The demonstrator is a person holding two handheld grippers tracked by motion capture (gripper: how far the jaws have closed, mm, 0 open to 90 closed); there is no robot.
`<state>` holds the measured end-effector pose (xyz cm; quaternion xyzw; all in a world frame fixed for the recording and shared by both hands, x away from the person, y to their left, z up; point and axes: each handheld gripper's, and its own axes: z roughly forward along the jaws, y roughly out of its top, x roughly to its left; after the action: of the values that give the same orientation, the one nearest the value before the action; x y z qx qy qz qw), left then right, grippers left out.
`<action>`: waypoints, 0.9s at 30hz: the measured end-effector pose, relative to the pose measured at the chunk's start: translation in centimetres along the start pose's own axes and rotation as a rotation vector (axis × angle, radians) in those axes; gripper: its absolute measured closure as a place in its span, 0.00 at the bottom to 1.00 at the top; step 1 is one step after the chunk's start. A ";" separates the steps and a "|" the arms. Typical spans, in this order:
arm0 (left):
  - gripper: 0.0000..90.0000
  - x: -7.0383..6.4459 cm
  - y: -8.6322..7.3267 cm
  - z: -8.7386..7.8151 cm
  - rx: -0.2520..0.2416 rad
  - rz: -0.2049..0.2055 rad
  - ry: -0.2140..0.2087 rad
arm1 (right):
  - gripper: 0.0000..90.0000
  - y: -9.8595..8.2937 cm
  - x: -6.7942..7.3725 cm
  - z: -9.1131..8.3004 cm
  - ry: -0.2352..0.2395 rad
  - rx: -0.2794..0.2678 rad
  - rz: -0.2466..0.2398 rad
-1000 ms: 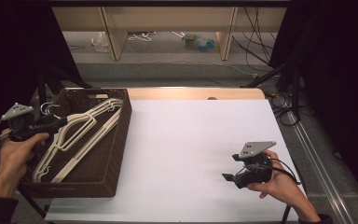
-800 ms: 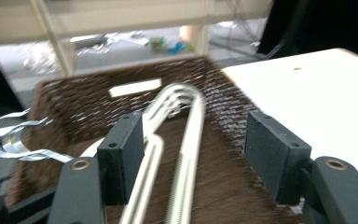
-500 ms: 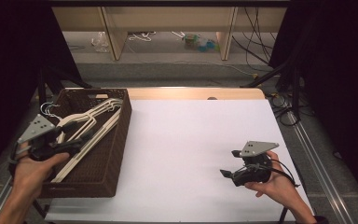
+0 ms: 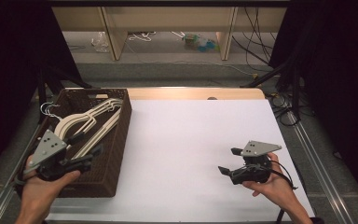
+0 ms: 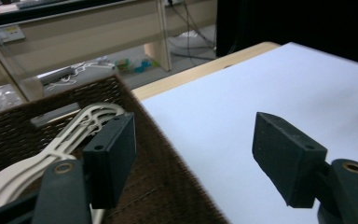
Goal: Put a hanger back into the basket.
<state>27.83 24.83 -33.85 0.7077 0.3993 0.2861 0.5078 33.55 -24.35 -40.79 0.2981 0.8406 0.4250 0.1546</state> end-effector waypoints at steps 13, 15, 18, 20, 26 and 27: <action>0.30 -4.8 -3.7 5.0 0.015 -0.009 -0.201 | 0.23 -0.1 0.7 -0.9 -0.017 -0.105 0.037; 0.29 -5.0 -4.3 5.5 0.020 0.013 -0.214 | 0.23 -0.2 0.8 -0.9 -0.024 -0.137 0.050; 0.28 -5.2 -5.0 5.8 0.017 -0.008 -0.227 | 0.22 -0.4 1.0 -1.0 -0.008 -0.152 0.071; 0.27 -5.1 -5.2 5.9 0.010 0.021 -0.235 | 0.19 -0.6 1.1 -1.2 -0.013 -0.158 0.068; 0.24 -5.4 -6.0 6.2 0.010 -0.003 -0.257 | 0.18 -1.2 1.4 -1.6 -0.020 -0.210 0.081; 0.23 -5.5 -6.1 6.2 0.011 0.004 -0.261 | 0.18 -1.3 1.6 -1.5 -0.016 -0.224 0.089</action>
<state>28.34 18.08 -41.62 0.7424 0.3302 0.1904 0.5509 31.07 -24.88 -40.94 0.3195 0.7725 0.5203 0.1745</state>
